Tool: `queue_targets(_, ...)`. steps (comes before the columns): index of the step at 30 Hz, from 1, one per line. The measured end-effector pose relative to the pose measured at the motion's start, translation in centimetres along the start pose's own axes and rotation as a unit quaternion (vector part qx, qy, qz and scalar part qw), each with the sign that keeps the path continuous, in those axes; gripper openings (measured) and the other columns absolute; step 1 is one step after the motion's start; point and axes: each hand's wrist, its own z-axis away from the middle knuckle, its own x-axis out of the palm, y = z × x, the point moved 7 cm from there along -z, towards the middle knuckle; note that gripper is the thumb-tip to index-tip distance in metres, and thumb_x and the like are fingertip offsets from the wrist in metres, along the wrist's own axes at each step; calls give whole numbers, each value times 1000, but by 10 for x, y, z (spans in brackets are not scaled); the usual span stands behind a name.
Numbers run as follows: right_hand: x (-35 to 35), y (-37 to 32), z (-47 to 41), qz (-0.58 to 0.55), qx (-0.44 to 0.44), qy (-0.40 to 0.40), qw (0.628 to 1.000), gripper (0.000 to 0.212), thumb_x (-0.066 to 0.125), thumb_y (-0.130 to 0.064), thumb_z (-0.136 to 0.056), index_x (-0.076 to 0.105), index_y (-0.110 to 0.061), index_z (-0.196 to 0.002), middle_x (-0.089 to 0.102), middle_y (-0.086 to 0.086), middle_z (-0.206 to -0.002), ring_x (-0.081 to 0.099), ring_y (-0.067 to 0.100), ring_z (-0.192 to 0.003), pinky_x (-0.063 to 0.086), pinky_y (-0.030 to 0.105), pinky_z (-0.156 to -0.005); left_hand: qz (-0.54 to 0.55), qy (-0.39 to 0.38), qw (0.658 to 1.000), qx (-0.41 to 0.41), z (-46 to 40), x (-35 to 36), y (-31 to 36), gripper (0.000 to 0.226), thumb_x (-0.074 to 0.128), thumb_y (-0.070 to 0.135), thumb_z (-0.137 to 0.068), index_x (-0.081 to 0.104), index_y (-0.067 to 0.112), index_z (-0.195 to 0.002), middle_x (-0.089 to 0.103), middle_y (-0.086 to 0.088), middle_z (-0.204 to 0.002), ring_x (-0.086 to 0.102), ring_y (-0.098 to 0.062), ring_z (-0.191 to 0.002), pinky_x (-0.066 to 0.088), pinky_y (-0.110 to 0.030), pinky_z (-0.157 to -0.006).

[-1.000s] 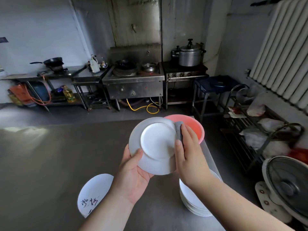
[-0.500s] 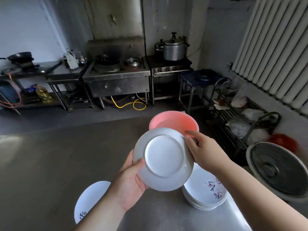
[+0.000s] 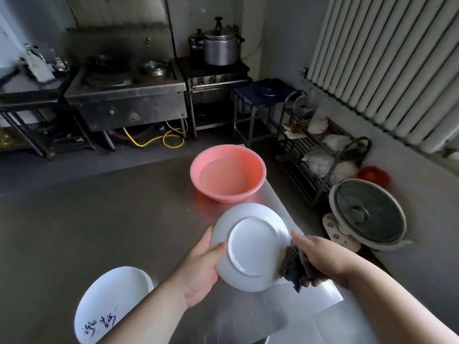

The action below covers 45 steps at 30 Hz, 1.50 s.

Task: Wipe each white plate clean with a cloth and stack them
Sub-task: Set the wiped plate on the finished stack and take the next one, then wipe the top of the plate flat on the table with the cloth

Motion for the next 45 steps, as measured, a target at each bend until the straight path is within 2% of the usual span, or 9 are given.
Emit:
queue_targets(5, -34, 11, -6, -76, -22, 52, 996, 115, -5, -86, -87, 82, -11, -81, 79, 18, -88, 69, 22, -72, 54, 26, -64, 13, 99, 995, -3, -23, 30, 1, 81, 69, 52, -88, 35, 31, -159, 45, 8, -162, 41, -13, -150, 19, -42, -130)
queue_targets(8, -56, 21, -8, -92, -57, 92, 990, 91, 12, -78, -97, 76, -14, -101, 79, 14, -86, 62, 19, -60, 49, 26, -58, 31, 90, 993, -69, -37, 45, -12, 78, 52, 71, -84, 36, 41, -154, 43, 16, -151, 42, -9, -147, 16, -48, -129)
queue_targets(12, -79, 39, -10, -67, -109, 138, 982, 11, 52, -38, -107, 58, -38, -116, 75, 6, -79, 58, 16, -59, 47, 31, -55, -140, 90, 977, -133, -53, 48, -41, 38, 58, 35, -100, 53, 14, -133, 65, -17, -122, 66, -26, -82, 56, -42, -79)
queue_targets(15, -88, 49, -20, -5, -101, 111, 989, 21, 54, -31, -104, 52, -39, -123, 77, 2, -83, 64, 13, -59, 51, 28, -56, -315, 105, 932, -142, -63, 46, -54, 37, 47, 24, -95, 54, 40, -128, 67, -5, -110, 55, -13, -64, 45, -28, -60)
queue_targets(21, -95, 62, -52, 146, -62, 69, 985, 18, 50, -34, -94, 49, -42, -110, 77, -7, -73, 73, 21, -66, 61, 38, -72, -433, 156, 878, -132, -83, 41, -67, 46, 48, 18, -96, 47, 43, -135, 59, 24, -122, 57, -2, -114, 45, -20, -77)
queue_targets(25, -98, 60, -72, 260, -64, 98, 959, 36, 43, -41, -92, 42, -48, -128, 73, -20, -70, 69, 5, -64, 62, 34, -70, -486, 199, 839, -137, -92, 37, -69, 47, 46, 21, -99, 43, 43, -140, 60, 18, -120, 56, -2, -103, 43, -22, -69)
queue_targets(31, -103, 59, -94, 335, -84, 137, 928, 50, 41, -47, -92, 42, -44, -142, 73, -12, -86, 70, 13, -83, 60, 32, -71, -613, 220, 742, -160, -102, 26, -74, 51, 48, 38, -102, 33, 34, -151, 64, 0, -130, 62, -27, -107, 49, -38, -78)
queue_targets(39, -103, 59, -109, 419, -88, 145, 892, 22, 39, -46, -89, 51, -34, -103, 68, -10, -82, 66, 18, -77, 43, 25, -54, -673, 230, 685, -160, -110, 21, -82, 59, 46, 43, -102, 25, 33, -156, 69, -3, -121, 63, -32, -108, 49, -39, -76)
queue_targets(45, -101, 54, -106, 453, -92, 162, 872, 25, 41, -48, -92, 54, -38, -110, 56, -10, -80, 59, 19, -72, 36, 25, -50, -693, 225, 668, -152, -114, 13, -87, 62, 46, 46, -102, 22, 31, -158, 68, -4, -121, 63, -32, -112, 50, -39, -78)
